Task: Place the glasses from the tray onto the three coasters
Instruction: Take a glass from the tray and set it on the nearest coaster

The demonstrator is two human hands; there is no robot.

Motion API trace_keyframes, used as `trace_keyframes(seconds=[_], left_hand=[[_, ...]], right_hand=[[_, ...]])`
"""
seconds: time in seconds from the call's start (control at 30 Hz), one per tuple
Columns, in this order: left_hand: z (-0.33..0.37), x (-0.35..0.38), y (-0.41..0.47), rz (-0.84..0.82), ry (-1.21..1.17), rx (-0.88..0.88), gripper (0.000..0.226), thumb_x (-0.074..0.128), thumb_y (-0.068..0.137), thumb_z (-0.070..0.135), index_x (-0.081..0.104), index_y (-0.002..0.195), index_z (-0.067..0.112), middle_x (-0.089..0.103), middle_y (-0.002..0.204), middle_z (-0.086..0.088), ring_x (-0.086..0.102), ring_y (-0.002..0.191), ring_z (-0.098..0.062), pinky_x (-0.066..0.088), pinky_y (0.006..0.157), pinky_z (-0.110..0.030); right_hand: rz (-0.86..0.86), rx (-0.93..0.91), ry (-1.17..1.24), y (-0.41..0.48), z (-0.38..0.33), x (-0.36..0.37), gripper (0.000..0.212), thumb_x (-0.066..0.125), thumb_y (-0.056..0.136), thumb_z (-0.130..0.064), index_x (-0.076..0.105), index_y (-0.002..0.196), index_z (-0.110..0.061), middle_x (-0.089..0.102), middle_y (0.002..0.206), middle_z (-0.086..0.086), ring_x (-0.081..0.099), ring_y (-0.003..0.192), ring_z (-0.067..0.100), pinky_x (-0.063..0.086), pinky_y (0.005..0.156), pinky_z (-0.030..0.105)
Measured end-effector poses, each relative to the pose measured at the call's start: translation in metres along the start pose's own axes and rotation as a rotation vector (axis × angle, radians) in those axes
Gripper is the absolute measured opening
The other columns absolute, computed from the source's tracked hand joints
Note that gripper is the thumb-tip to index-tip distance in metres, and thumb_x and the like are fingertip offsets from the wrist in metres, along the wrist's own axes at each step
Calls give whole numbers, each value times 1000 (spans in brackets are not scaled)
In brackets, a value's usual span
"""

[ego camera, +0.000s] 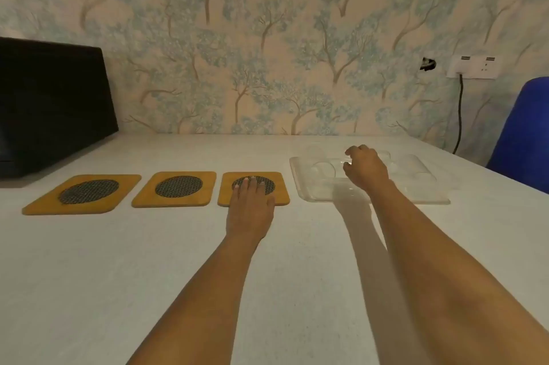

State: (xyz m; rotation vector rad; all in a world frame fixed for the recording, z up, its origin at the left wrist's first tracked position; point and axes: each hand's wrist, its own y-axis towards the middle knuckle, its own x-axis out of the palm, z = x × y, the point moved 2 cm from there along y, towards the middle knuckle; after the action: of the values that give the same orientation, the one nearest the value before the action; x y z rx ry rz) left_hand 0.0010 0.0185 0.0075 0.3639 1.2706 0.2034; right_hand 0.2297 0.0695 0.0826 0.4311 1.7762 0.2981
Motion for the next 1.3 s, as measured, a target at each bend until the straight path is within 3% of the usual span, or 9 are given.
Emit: trace_keyframes(seconds=[0.3, 0.63, 0.77, 0.9, 1.07, 1.17, 1.3], left_hand=[[4, 15, 27, 30, 59, -9, 49, 20, 99, 35, 36, 138, 11, 35, 149, -8, 26, 139, -23, 12, 118, -38], [1, 22, 33, 5, 25, -21, 52, 18, 99, 38, 34, 140, 11, 32, 151, -9, 23, 141, -24, 11, 118, -39], [0, 22, 33, 5, 14, -16, 52, 19, 99, 38, 35, 140, 10, 32, 151, -10, 23, 141, -25, 12, 117, -39], [0, 23, 32, 22, 26, 2, 50, 19, 99, 37, 38, 137, 10, 35, 149, -10, 26, 139, -25, 15, 116, -39], [0, 24, 32, 27, 38, 13, 49, 19, 100, 35, 39, 136, 10, 38, 147, -12, 28, 138, -26, 16, 116, -40], [0, 24, 32, 29, 54, 24, 45, 22, 100, 33, 39, 136, 10, 38, 146, -13, 29, 137, -28, 18, 115, -42], [0, 26, 33, 21, 58, 35, 42, 29, 100, 29, 37, 138, 12, 36, 148, -16, 27, 139, -31, 18, 115, -45]], right_hand=[[-113, -20, -273, 58, 2, 28, 45, 49, 93, -7, 42, 137, -2, 44, 138, 16, 42, 128, 32, 41, 99, 38], [-146, -29, -373, 80, 8, 53, 62, 49, 94, -15, 22, 148, -7, 37, 147, 14, 35, 136, 31, 33, 109, 40], [-100, -18, -383, 82, 9, 51, 51, 52, 95, -31, 40, 138, -8, 38, 142, 13, 35, 133, 30, 34, 106, 41], [-35, 12, -307, 82, 9, 49, 52, 43, 98, -44, 54, 131, -6, 38, 142, 14, 34, 133, 31, 35, 105, 43], [60, 119, -204, 77, 14, 43, 48, 46, 98, -37, 54, 128, -1, 40, 139, 16, 38, 128, 32, 39, 101, 41], [97, 234, -68, 77, 18, 41, 39, 55, 95, -20, 51, 128, 0, 37, 139, 18, 39, 127, 33, 42, 99, 37], [50, 416, 48, 76, 24, 42, 48, 60, 89, -11, 42, 132, 1, 33, 141, 23, 38, 129, 36, 40, 108, 38]])
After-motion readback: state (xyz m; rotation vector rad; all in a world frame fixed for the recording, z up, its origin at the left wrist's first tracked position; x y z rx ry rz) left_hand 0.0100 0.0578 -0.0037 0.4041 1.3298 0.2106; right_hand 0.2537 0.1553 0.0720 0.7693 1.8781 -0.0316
